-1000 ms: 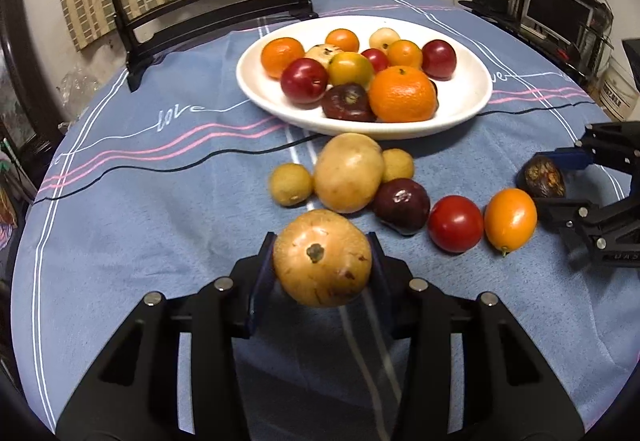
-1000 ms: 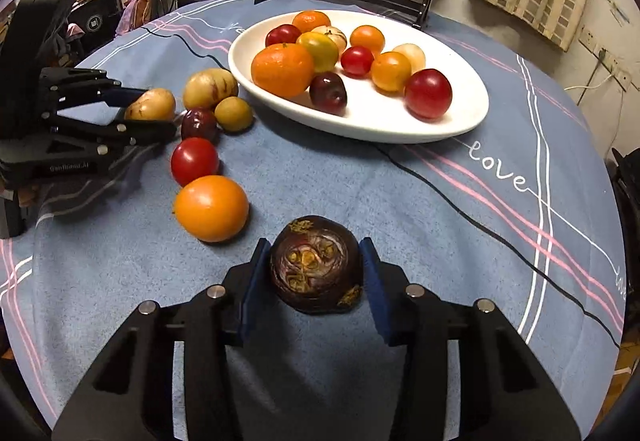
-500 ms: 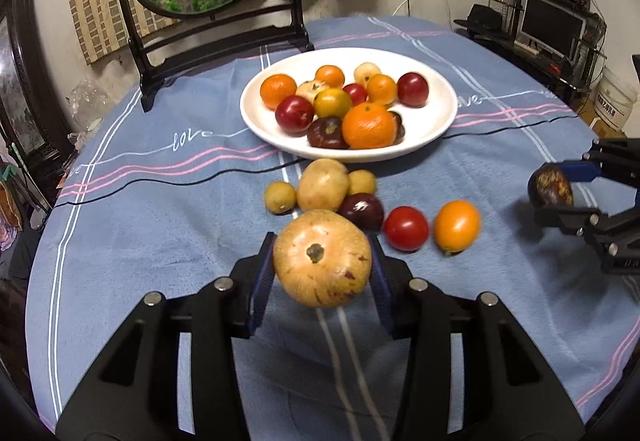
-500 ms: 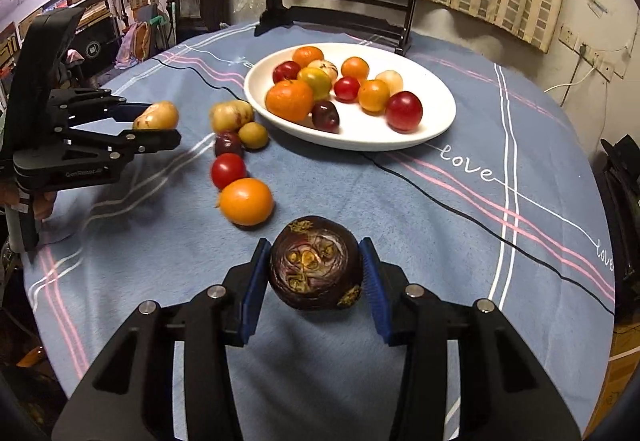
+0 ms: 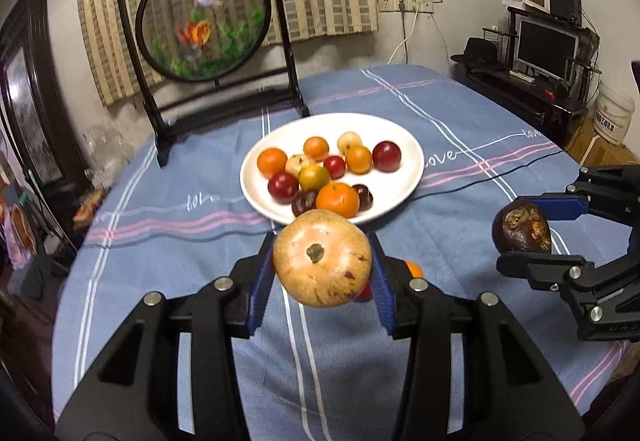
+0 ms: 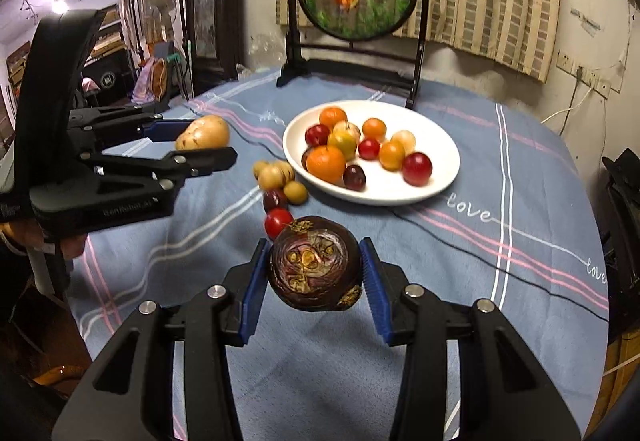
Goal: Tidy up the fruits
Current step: 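Carry the pear and mangosteen onto the white plate and open both grippers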
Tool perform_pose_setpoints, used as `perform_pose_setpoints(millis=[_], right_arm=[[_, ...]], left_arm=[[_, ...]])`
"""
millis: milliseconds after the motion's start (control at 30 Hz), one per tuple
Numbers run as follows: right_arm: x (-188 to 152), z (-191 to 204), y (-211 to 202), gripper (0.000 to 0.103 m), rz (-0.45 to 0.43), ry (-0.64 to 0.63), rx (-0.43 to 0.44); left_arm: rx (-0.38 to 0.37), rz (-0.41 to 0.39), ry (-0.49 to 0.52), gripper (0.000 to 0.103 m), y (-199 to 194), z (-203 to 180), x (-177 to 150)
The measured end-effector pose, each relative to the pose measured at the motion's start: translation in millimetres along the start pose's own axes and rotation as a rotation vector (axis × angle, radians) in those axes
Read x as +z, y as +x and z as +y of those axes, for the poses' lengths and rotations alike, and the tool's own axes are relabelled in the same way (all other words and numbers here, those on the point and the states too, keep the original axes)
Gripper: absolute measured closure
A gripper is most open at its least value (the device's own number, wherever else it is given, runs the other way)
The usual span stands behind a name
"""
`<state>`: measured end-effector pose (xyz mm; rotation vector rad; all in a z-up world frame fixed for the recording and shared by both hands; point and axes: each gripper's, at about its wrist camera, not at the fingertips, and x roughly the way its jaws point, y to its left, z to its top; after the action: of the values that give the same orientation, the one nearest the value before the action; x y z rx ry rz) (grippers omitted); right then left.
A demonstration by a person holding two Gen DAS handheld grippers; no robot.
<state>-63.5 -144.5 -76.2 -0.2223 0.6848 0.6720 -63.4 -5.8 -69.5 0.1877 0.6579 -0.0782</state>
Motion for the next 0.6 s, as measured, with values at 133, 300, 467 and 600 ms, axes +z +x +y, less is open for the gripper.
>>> perform_pose_setpoints(millis=[133,300,467,600], right_arm=[[10,-2,-3,0.058,-0.023,0.001,0.003],[23,-6,-6,0.058,-0.05,0.001,0.006],[32,-16,0,0.058,-0.058,0.005,0.002],[44,-25,6,0.058,-0.052,-0.001,-0.017]], left_arm=[[0.004,-0.012,0.015,0.059,-1,-4,8],[0.016,-0.018,0.025,0.059,7,0,15],[0.038,-0.028,0.017,0.059,15,16,26],[0.047,-0.048,-0.01,0.059,19,32,52]])
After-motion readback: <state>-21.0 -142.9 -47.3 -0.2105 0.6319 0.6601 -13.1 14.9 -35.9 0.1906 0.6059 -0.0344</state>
